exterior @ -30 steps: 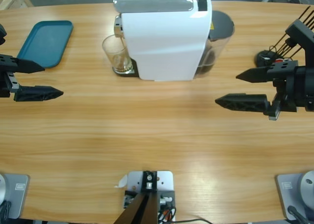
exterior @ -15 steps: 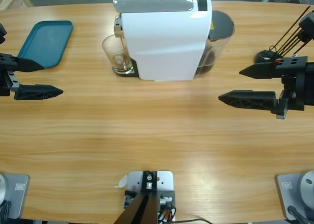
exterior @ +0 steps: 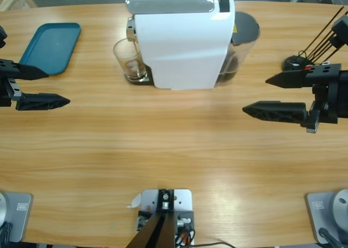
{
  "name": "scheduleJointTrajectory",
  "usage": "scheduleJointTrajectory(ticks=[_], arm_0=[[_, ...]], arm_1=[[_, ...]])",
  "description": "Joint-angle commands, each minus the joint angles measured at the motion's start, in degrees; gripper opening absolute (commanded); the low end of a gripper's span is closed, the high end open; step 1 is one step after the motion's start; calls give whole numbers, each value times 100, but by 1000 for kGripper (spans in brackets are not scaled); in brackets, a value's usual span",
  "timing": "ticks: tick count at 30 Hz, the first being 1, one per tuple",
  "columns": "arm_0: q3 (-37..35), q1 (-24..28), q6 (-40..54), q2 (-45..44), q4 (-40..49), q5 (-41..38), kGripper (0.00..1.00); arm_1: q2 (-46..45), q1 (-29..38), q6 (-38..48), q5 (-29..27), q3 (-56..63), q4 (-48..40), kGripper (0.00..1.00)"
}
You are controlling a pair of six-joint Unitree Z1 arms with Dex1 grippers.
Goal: Pour coffee
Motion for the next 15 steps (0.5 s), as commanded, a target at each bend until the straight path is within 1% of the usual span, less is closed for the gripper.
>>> scheduleJointTrajectory(ticks=[1,5,10,15], arm_0=[[131,-50,-14,16,-65,126,1000],[133,-53,-9,95,-86,444,1000],[123,-53,-97,44,-220,471,1000],[84,-53,-577,5,-278,471,1000]], arm_1=[[-161,62,42,44,222,-7,1000],[-169,63,51,51,222,-7,1000],[-180,114,86,71,264,-7,1000],[-197,116,95,71,365,-7,1000]])
